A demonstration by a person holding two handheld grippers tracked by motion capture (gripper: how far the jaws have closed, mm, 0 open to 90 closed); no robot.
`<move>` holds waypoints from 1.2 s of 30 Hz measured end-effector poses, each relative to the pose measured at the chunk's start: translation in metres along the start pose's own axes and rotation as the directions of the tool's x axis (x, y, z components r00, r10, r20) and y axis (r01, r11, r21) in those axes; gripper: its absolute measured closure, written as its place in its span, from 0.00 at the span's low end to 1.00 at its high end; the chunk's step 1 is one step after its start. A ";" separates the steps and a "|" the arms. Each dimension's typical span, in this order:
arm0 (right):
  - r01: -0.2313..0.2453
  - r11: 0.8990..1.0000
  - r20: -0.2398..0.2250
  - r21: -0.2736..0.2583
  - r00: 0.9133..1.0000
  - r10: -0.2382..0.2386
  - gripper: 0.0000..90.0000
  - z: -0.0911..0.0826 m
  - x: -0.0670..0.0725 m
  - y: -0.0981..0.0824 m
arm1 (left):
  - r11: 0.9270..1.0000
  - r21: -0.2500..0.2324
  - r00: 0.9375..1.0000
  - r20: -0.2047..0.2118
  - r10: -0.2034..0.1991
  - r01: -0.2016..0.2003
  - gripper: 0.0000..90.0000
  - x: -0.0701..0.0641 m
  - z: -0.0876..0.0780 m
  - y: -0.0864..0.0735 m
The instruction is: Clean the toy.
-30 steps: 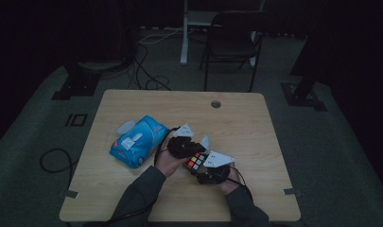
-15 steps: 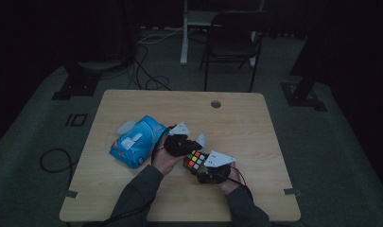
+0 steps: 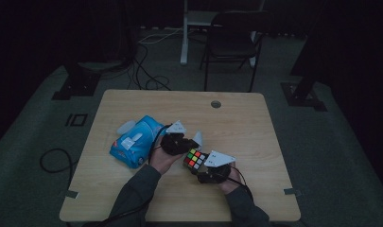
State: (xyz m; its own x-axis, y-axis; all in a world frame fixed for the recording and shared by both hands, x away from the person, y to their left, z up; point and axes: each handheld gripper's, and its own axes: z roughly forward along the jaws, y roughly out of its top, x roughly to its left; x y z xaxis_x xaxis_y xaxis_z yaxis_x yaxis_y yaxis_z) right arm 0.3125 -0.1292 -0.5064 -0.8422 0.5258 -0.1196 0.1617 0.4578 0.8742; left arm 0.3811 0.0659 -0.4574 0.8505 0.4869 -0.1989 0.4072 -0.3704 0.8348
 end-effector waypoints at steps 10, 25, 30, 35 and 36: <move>-0.003 1.000 0.003 0.000 1.000 0.003 0.38 0.000 -0.001 -0.001 | 1.000 -0.015 1.000 -0.020 -0.010 0.009 0.96 0.005 -0.005 0.000; -0.022 1.000 0.033 -0.020 0.999 0.022 0.38 -0.007 -0.008 -0.001 | 0.998 -0.024 0.996 -0.066 -0.052 0.051 0.96 0.019 -0.016 -0.013; -0.030 0.999 0.038 -0.027 0.999 0.031 0.38 -0.009 -0.011 0.000 | 0.999 -0.026 0.997 -0.063 -0.048 0.046 0.96 0.018 -0.018 -0.016; -0.039 0.998 0.051 -0.039 0.998 0.041 0.38 -0.012 -0.014 0.002 | 0.998 -0.032 0.997 -0.065 -0.051 0.049 0.96 0.017 -0.019 -0.021; -0.043 0.998 0.054 -0.039 0.998 0.045 0.38 -0.013 -0.015 0.002 | 0.998 -0.034 0.996 -0.066 -0.055 0.052 0.96 0.016 -0.019 -0.022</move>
State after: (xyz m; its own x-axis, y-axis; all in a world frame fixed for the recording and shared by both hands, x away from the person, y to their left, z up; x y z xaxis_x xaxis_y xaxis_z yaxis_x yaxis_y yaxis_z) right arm 0.3186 -0.1454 -0.4967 -0.8050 0.5839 -0.1049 0.1778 0.4062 0.8963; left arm 0.3796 0.0972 -0.4695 0.8030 0.5579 -0.2096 0.4396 -0.3172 0.8403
